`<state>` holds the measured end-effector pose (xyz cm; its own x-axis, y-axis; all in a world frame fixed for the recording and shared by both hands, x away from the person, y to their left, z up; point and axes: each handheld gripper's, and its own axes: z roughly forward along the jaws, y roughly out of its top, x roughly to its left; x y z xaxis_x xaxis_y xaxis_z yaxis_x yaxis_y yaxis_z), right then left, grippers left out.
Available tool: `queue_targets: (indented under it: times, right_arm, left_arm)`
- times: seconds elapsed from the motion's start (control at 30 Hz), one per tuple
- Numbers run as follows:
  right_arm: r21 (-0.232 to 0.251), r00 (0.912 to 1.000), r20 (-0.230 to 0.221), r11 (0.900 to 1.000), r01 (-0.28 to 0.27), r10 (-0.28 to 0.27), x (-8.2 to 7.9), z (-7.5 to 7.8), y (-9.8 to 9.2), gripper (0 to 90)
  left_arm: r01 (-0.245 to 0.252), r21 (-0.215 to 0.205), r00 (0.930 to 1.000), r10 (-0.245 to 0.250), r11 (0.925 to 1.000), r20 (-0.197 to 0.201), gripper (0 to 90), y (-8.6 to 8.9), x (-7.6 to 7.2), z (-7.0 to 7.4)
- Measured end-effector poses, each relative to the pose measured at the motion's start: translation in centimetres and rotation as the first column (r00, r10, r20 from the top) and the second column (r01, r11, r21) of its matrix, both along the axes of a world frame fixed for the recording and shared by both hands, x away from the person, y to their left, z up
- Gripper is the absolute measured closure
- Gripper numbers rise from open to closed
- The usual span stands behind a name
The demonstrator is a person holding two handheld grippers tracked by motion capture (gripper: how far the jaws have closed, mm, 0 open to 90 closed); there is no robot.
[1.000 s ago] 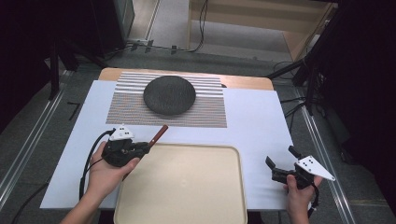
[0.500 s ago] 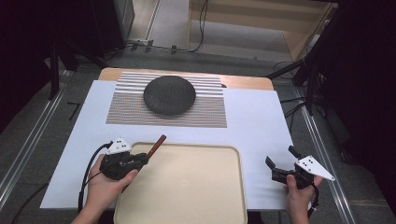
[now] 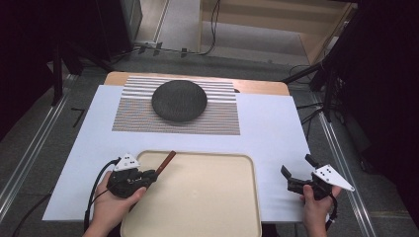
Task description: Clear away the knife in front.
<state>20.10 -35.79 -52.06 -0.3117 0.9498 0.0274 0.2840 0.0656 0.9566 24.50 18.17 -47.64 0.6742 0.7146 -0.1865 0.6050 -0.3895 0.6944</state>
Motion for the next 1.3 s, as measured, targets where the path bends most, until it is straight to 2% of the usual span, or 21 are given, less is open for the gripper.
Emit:
queue_targets:
  times: [0.23,0.33,0.67,1.0,1.1,1.13,1.17,1.27,1.3]
  right_arm:
    - [0.0,1.0,-0.003,1.0,0.0,0.0,0.0,0.0,0.0,0.0]
    - [0.0,1.0,-0.002,1.0,-0.001,0.001,0.0,0.0,0.0,0.0]
    - [0.001,1.0,-0.002,1.0,-0.001,0.001,0.0,0.0,0.0,0.0]
    - [0.0,1.0,-0.002,1.0,-0.002,0.002,0.0,0.0,0.0,0.0]
    - [0.0,1.0,-0.001,1.0,-0.003,0.003,0.0,0.0,0.0,0.0]
    - [0.001,1.0,-0.001,1.0,-0.003,0.003,0.0,0.0,0.0,0.0]
    - [0.001,1.0,-0.001,1.0,-0.003,0.003,0.0,0.0,0.0,0.0]
    - [0.001,1.0,-0.002,1.0,-0.003,0.003,0.0,0.0,0.0,0.0]
    - [0.001,1.0,-0.004,1.0,-0.002,0.002,0.0,0.0,0.1,0.0]
  left_arm:
    - [0.0,0.0,0.9997,0.0,1.0,-0.026,77.4,-0.1,0.0,-0.7]
    - [0.001,0.015,0.9993,0.0,0.9999,-0.038,77.4,-0.3,0.1,-1.2]
    - [-0.007,0.054,0.9994,0.009,0.9985,-0.033,77.4,-0.5,-0.1,-1.6]
    - [-0.016,0.046,0.9986,0.018,0.9988,-0.05,77.2,-0.5,0.0,-1.7]
    - [-0.024,0.045,0.9987,0.026,0.9987,-0.044,76.5,-0.5,0.1,-1.7]
    - [-0.044,0.041,0.9984,0.046,0.9982,-0.032,70.2,-0.5,0.2,-1.6]
    - [-0.048,0.037,0.9985,0.049,0.9982,-0.025,67.8,-0.5,0.2,-1.5]
    - [-0.035,0.008,0.9994,0.035,0.9993,0.0,68.5,-0.6,0.5,-1.0]
    - [-0.024,0.012,0.9996,0.024,0.9996,0.013,72.0,-0.8,0.6,-0.8]
